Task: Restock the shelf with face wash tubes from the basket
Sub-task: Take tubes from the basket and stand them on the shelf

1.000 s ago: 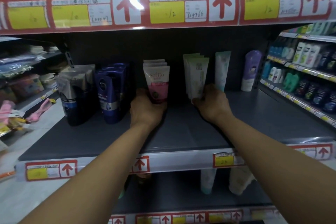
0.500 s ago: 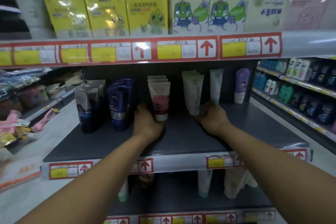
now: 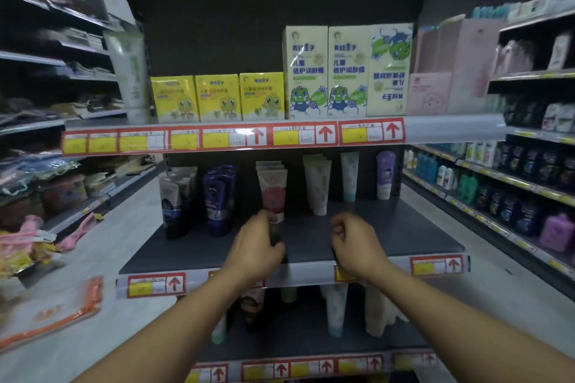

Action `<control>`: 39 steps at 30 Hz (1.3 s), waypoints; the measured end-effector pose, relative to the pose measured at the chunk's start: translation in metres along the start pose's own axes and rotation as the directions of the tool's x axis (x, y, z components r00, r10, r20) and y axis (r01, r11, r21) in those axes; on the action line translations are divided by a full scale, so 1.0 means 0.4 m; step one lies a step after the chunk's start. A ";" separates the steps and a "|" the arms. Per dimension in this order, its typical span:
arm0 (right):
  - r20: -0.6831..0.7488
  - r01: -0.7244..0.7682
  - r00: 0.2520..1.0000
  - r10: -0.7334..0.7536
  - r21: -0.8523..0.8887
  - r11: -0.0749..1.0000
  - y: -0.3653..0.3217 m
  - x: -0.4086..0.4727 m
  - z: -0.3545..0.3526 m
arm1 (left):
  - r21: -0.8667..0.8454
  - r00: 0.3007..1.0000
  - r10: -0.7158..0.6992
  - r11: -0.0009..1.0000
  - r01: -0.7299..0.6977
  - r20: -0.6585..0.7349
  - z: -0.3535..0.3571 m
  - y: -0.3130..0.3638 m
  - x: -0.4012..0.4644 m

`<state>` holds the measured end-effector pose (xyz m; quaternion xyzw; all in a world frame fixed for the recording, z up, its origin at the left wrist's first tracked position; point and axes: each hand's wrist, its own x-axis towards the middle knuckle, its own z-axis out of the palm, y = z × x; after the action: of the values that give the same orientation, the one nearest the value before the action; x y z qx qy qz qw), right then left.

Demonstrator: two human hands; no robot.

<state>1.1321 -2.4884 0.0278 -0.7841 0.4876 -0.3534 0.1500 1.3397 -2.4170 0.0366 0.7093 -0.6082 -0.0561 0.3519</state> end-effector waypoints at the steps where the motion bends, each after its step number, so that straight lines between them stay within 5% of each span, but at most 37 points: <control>1: 0.000 0.012 1.000 -0.012 0.004 1.000 -0.007 -0.019 -0.006 | 0.010 1.000 0.015 1.000 -0.015 -0.004 -0.009 0.010 -0.016; 15: 0.060 0.018 0.998 -0.022 0.057 0.998 -0.010 -0.282 0.027 | 0.027 0.996 0.040 0.999 -0.043 0.083 0.014 -0.002 -0.255; 28: 0.289 -0.039 0.956 0.050 -0.042 0.998 0.146 -0.455 0.242 | 0.056 0.964 -0.084 0.996 0.071 0.254 0.184 -0.160 -0.412; 39: 0.574 -0.233 0.769 0.281 -0.159 0.960 0.342 -0.611 0.470 | 0.102 0.829 -0.311 0.949 0.298 0.465 0.390 -0.387 -0.524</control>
<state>1.1068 -2.3619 -0.2838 -0.7859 0.5326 -0.0486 0.3103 1.3346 -2.2933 -0.2406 0.7658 -0.5556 -0.2758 0.1697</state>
